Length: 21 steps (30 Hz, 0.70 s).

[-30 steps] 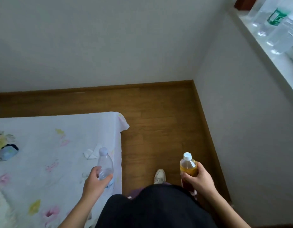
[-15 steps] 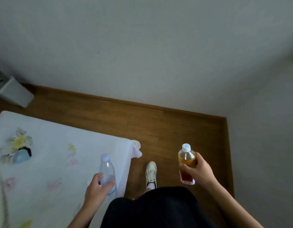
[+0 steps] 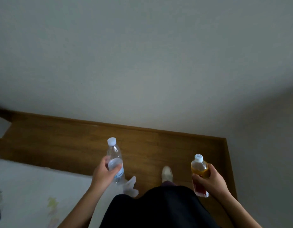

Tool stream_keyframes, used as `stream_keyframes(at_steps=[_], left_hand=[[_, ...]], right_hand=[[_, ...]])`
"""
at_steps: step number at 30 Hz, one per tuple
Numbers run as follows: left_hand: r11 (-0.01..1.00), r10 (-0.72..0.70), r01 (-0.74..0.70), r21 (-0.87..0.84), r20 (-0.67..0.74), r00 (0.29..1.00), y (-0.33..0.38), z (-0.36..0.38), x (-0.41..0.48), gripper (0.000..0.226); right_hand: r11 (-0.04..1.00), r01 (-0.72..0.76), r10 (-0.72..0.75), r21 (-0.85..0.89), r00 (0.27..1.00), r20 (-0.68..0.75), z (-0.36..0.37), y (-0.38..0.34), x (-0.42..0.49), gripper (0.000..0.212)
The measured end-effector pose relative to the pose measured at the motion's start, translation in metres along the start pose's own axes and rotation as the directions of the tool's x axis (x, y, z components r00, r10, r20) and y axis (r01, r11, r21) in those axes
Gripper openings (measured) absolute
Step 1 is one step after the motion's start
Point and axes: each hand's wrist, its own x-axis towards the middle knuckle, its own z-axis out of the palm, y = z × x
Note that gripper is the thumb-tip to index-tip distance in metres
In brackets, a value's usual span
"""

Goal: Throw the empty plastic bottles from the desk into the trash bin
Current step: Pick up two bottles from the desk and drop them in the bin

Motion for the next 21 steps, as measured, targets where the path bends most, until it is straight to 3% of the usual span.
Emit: stream_keyframes(at_steps=[4, 9, 12, 16, 21], left_hand=[[0.998, -0.034, 0.032, -0.048, -0.048, 0.998, 0.025, -0.009, 0.050, 0.053], [0.945, -0.275, 0.228, -0.233, -0.199, 0.941, 0.023, -0.021, 0.082, 0.046], [0.874, -0.424, 0.305, -0.379, -0.289, 0.858, 0.022, -0.024, 0.082, 0.052], [0.799, -0.564, 0.389, -0.459, -0.347, 0.749, 0.017, -0.032, 0.064, 0.076], [0.661, -0.723, 0.408, -0.629, -0.390, 0.570, -0.005, -0.046, 0.048, 0.092]], right_hand=[[0.997, 0.073, -0.070, -0.038, 0.995, 0.072, -0.006, -0.059, 0.080, 0.067], [0.972, 0.208, -0.177, -0.111, 0.956, 0.235, 0.002, -0.166, 0.171, 0.064], [0.919, 0.365, -0.281, -0.148, 0.870, 0.405, 0.021, -0.238, 0.212, 0.062], [0.844, 0.529, -0.395, -0.093, 0.728, 0.559, 0.058, -0.324, 0.243, 0.058], [0.748, 0.661, -0.444, -0.057, 0.562, 0.698, 0.122, -0.421, 0.256, 0.059]])
